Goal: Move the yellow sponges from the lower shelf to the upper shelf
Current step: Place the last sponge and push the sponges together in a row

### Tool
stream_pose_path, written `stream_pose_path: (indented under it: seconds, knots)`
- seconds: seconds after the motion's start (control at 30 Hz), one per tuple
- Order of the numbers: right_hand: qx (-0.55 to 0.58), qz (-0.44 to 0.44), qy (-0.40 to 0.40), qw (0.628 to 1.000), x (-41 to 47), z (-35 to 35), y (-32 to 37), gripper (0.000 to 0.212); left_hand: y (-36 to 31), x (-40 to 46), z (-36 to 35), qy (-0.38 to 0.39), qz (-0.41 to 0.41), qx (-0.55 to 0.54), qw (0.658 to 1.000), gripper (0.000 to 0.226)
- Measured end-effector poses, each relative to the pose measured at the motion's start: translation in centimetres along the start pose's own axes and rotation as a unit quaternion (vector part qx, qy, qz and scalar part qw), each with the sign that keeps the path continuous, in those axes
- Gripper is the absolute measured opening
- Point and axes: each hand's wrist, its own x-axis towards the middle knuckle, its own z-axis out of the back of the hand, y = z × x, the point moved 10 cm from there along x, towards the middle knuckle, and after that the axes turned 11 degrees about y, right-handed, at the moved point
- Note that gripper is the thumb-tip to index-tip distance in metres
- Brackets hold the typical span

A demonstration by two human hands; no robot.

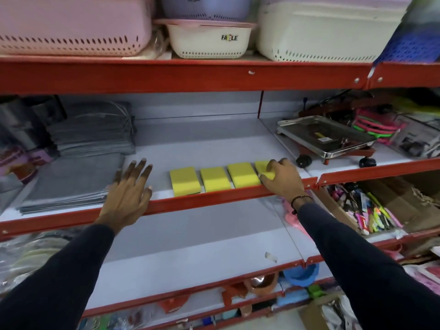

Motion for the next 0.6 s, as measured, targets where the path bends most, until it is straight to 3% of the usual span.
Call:
stream_pose_path:
  seconds: [0.13,0.2,0.3,0.37,0.6]
  knots:
    - [-0.039,0.015,-0.082,0.996,-1.8,0.6,1.6,0.043,-3.8,0.5,0.8,-0.018,-0.048,-0.048,0.997,0.072]
    - [-0.029,0.066,-0.103,0.992,-2.6,0.6,4.4,0.044,-6.1,1.1,1.0,-0.004,-0.072,-0.069,0.995,0.076]
    - [-0.022,0.194,-0.053,0.979,-4.2,-1.9,11.1,0.059,-9.5,1.6,0.1,0.055,-0.103,-0.073,0.990,0.089]
    - [-0.040,0.232,0.003,0.972,-5.1,-4.2,14.5,0.073,-11.1,1.0,-1.3,0.090,-0.117,-0.046,0.988,0.096]
    - [-0.090,0.220,0.070,0.969,-6.0,-8.3,15.9,0.090,-11.7,-1.4,-1.8,0.061,-0.127,-0.051,0.989,0.097]
